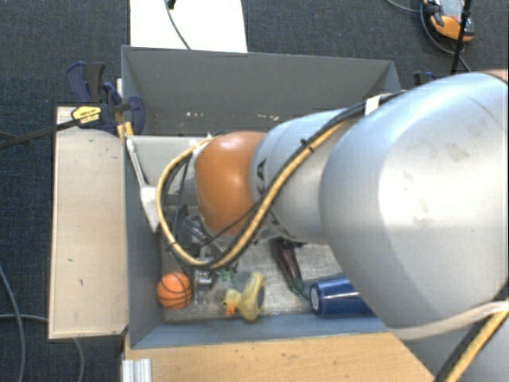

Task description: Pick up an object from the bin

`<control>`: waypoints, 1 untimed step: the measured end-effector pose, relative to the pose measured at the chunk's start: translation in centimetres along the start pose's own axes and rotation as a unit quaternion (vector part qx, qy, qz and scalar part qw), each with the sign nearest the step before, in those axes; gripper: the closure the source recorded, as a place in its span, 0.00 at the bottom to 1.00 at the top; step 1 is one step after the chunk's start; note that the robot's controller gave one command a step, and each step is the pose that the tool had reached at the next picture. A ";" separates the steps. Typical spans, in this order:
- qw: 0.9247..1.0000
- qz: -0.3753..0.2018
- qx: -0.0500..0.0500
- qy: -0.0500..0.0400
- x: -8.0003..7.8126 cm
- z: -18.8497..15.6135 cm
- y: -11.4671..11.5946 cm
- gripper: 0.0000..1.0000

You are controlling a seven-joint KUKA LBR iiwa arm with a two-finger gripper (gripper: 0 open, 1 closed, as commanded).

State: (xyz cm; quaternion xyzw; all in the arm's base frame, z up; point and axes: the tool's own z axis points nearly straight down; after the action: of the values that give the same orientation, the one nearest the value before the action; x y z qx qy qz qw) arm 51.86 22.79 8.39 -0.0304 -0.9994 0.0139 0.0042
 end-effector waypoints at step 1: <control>0.999 -0.036 -0.007 -0.003 0.6 -1.9 -0.6 1.00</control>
Offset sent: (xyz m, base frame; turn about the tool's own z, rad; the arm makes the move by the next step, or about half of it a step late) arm -0.0303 0.0024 0.0434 0.2498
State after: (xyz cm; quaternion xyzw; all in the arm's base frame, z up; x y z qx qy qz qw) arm 51.28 22.33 10.36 0.0058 -1.0000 0.0068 0.0013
